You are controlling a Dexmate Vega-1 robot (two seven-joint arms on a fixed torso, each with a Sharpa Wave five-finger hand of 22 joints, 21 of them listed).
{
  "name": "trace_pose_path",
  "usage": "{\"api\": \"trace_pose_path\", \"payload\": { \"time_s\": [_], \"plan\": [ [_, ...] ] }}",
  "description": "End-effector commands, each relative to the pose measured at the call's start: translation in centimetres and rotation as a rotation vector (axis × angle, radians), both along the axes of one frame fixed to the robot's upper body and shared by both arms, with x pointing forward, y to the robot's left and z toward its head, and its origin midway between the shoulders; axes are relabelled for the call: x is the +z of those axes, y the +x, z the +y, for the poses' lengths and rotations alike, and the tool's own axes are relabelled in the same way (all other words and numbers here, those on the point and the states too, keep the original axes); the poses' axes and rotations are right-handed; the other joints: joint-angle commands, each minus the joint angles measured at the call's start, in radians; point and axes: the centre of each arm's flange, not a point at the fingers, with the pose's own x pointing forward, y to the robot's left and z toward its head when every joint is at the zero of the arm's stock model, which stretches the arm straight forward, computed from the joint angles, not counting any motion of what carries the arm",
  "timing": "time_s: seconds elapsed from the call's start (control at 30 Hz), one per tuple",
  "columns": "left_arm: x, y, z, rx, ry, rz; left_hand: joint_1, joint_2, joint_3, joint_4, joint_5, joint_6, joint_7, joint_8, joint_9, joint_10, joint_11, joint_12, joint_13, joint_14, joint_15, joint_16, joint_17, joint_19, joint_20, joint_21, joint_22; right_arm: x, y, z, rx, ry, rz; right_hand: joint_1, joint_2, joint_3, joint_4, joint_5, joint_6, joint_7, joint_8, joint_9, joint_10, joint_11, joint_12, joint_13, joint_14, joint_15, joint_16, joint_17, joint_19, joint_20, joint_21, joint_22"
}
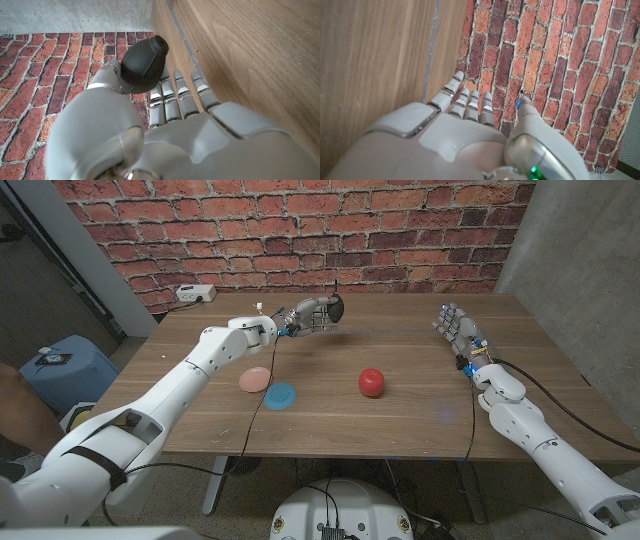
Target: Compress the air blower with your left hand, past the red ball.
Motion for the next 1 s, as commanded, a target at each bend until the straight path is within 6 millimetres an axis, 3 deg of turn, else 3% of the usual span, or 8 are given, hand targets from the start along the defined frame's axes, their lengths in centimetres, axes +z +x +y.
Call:
{"api": "trace_pose_path", "payload": {
  "time_s": [0.03,0.33,1.0],
  "plan": [
    [-0.46,0.22,0.44,-0.019,-0.001,0.025,-0.012,-0.003,-0.004,0.006,-0.007,-0.008,0.004,-0.004,0.001,-0.010,0.009,-0.011,0.003,-0.012,0.003,-0.002,0.003,-0.007,0.005,-0.002,0.001,0.34,0.39,0.63,0.009,-0.009,-0.006,0.006,-0.001,-0.001,0.002,-0.001,0.004,0.007,0.003,0.003,-0.004,0.000,0.003,0.001,-0.002,0.004,0.007,0.003,0.009,-0.007,0.005,0.002],
    [-0.46,0.25,0.43,-0.022,0.002,0.025,-0.016,0.000,-0.002,0.006,-0.009,-0.016,0.012,-0.007,0.000,-0.019,0.014,-0.016,0.004,-0.022,0.014,-0.001,0.004,-0.015,0.011,-0.002,0.002,0.41,0.41,0.69,0.010,-0.012,-0.006,0.007,-0.001,-0.001,0.001,-0.001,0.004,0.008,0.003,0.003,-0.003,-0.001,0.004,0.001,-0.002,0.005,0.006,0.003,0.009,-0.007,0.005,0.002],
    [-0.97,0.06,0.14,-0.017,-0.010,0.035,0.024,0.020,0.012,-0.019,-0.010,0.025,0.015,0.010,0.002,0.035,-0.002,0.002,0.009,0.042,-0.014,0.035,0.011,0.028,0.011,0.021,0.003,0.64,0.19,0.58,0.013,-0.025,-0.006,0.007,-0.001,-0.002,0.001,-0.001,0.004,0.007,0.003,0.003,-0.003,-0.002,0.004,0.001,-0.002,0.004,0.007,0.003,0.009,-0.007,0.005,0.002]
  ]
}}
